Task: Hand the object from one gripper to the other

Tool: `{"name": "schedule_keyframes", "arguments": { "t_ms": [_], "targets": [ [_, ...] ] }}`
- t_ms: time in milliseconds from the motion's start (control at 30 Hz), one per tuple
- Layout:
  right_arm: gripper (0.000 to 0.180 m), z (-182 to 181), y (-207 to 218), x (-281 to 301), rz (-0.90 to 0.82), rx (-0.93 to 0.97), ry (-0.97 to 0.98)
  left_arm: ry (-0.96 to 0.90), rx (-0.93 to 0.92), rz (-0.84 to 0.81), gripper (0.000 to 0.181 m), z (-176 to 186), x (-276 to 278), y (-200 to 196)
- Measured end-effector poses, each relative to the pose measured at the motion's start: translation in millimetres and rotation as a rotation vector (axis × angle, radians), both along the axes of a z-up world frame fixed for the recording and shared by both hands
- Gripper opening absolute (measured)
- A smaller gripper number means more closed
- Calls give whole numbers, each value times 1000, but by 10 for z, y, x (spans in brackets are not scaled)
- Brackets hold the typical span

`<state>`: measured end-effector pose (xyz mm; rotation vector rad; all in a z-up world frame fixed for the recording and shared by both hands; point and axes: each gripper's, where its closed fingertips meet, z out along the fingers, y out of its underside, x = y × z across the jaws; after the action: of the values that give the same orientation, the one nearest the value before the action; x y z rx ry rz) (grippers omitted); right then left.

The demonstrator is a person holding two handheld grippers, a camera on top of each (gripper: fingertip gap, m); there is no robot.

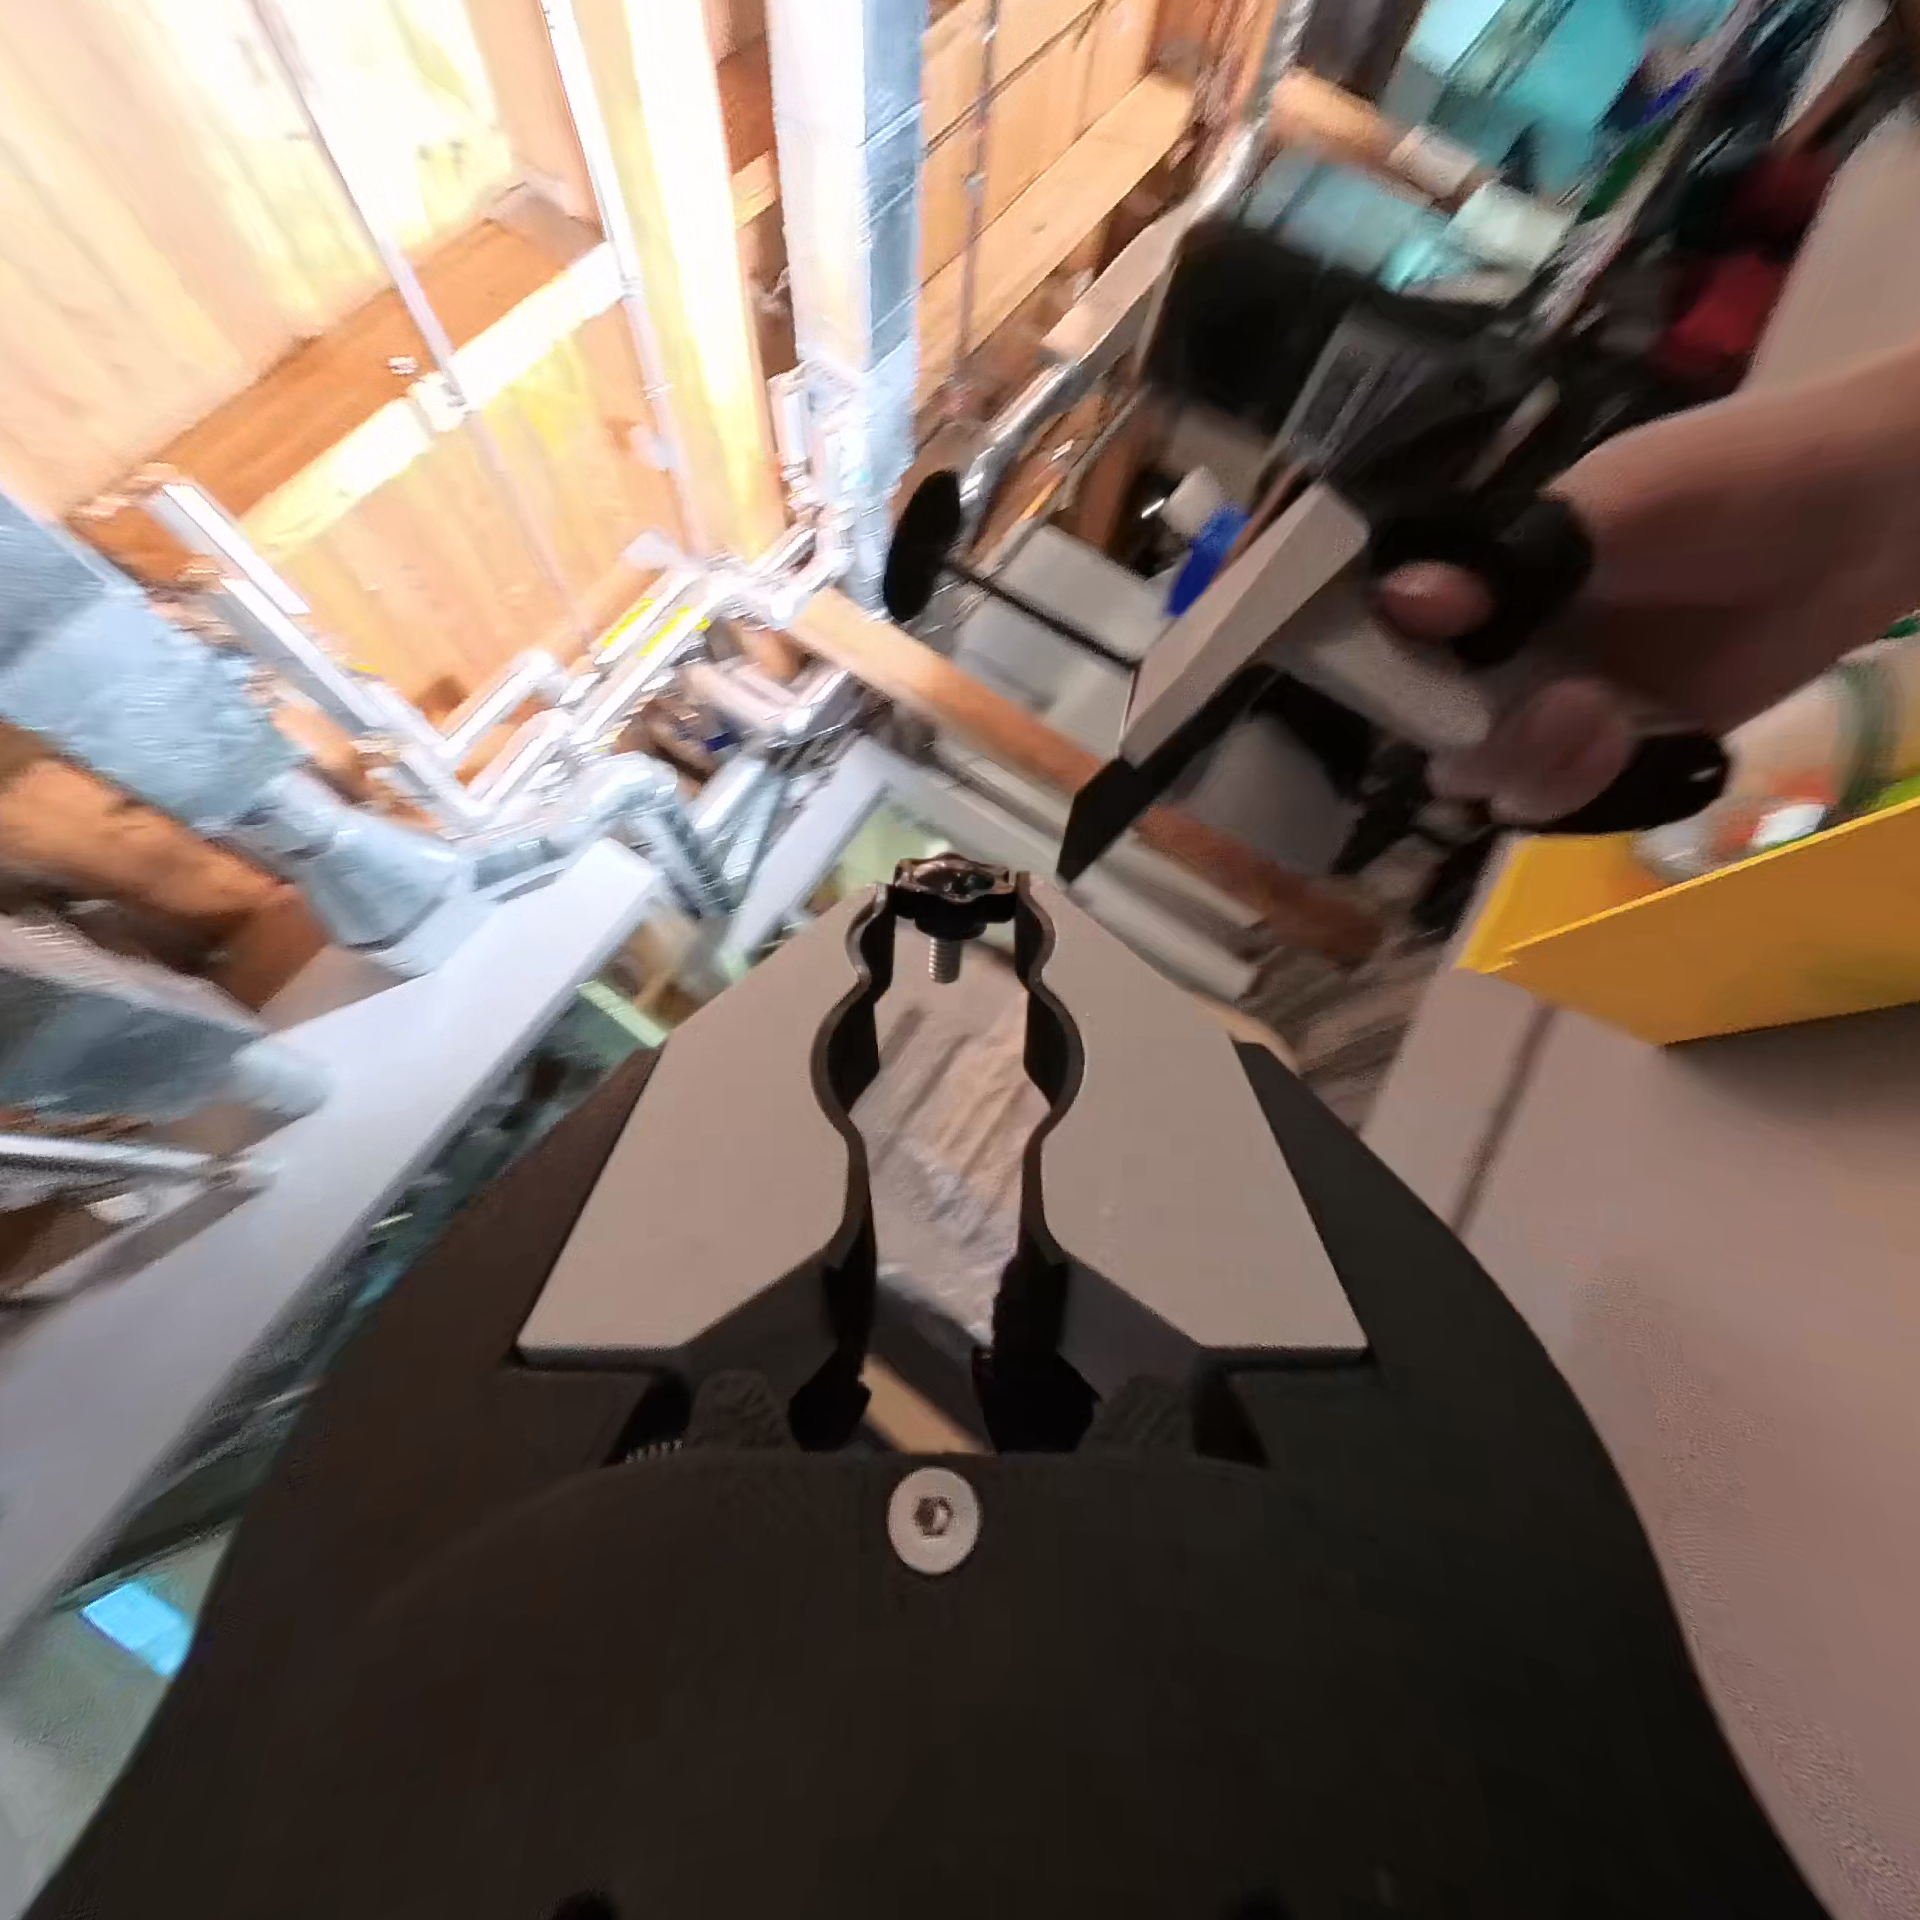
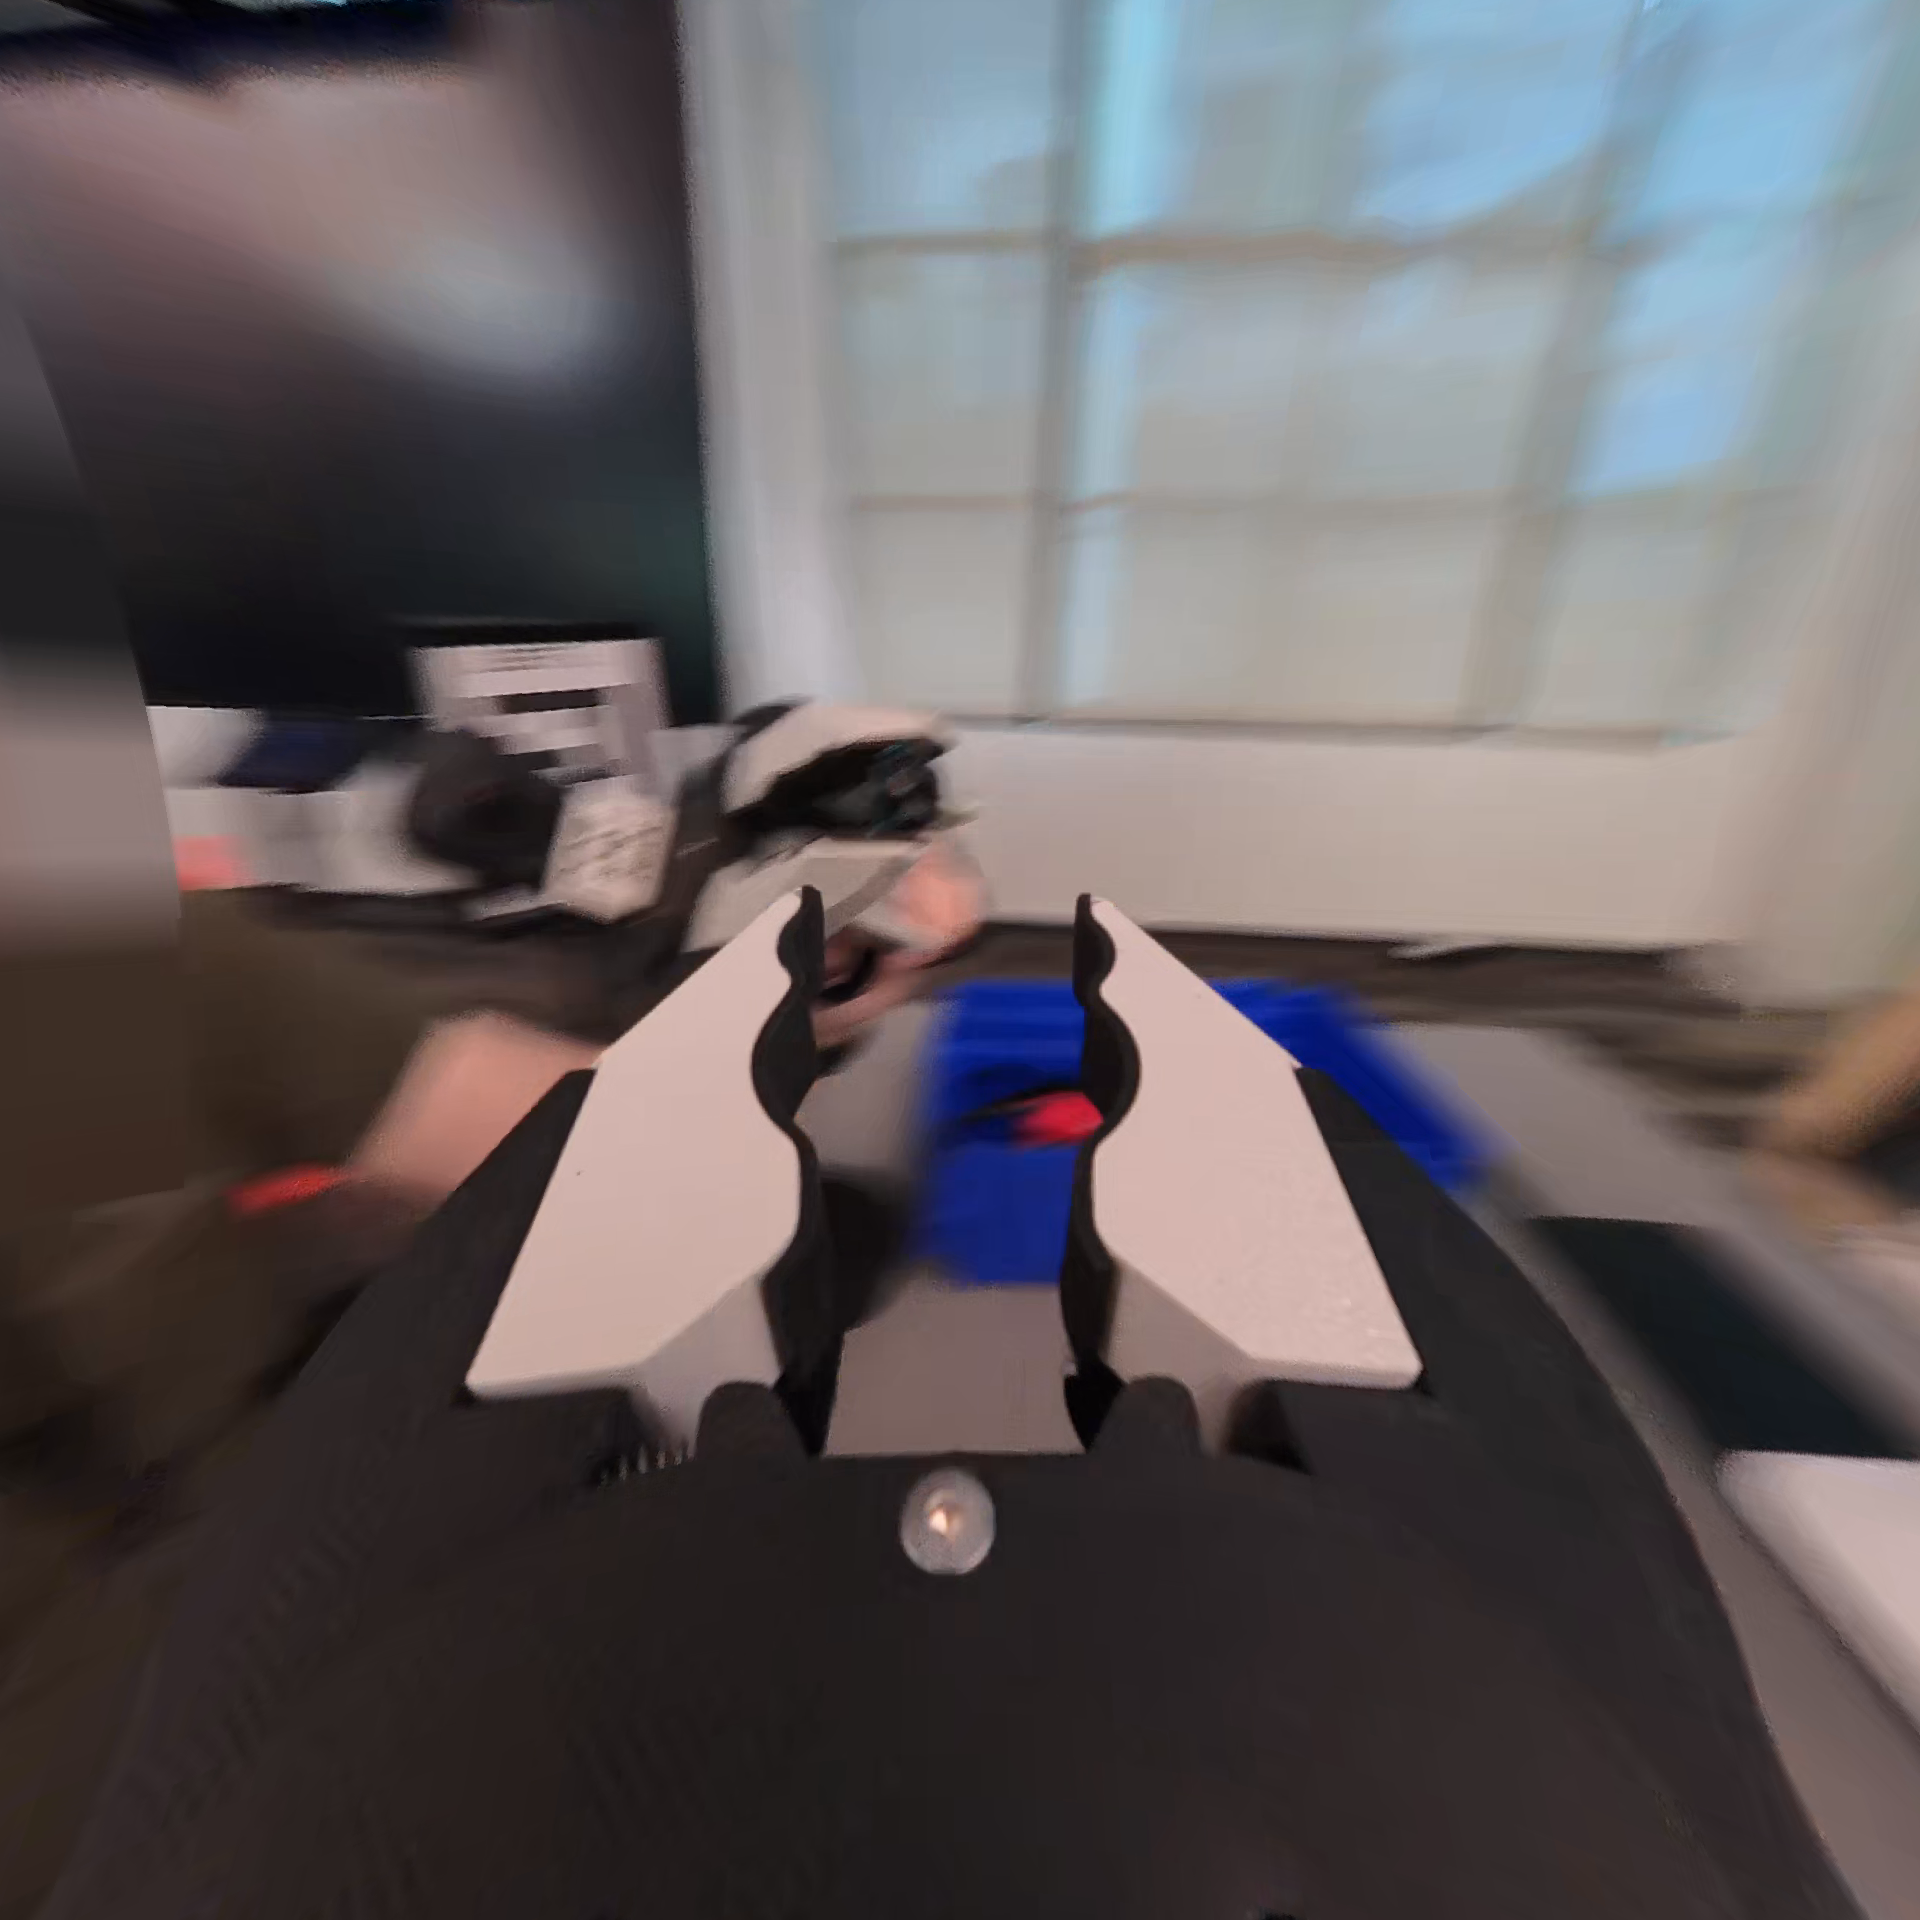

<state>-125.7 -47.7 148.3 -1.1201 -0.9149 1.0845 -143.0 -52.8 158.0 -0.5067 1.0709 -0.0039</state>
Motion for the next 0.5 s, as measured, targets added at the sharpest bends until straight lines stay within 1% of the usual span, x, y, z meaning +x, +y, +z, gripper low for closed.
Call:
{"name": "schedule_keyframes", "arguments": {
  "t_ms": [67,100,167,200,300,367,500],
  "targets": [
    [47,179,79,66,-209,167,37,-43,95,132,21,69,-79,101],
    [47,251,46,71,-292,271,36,-50,146,189,20,82,-103,131],
    [43,286,-19,1,-428,430,-53,-69,229,271,20,101,-130,157],
    [41,274,-9,-36,-499,467,-117,-75,254,290,20,103,-129,154],
    [38,237,-53,-222,-591,539,-242,-92,296,326,21,112,-123,144],
    [37,236,-34,-287,-660,558,-281,-88,309,331,21,100,-112,134],
    [29,207,-1,-358,-733,578,-334,-79,320,337,20,85,-91,125]
  ]
}}
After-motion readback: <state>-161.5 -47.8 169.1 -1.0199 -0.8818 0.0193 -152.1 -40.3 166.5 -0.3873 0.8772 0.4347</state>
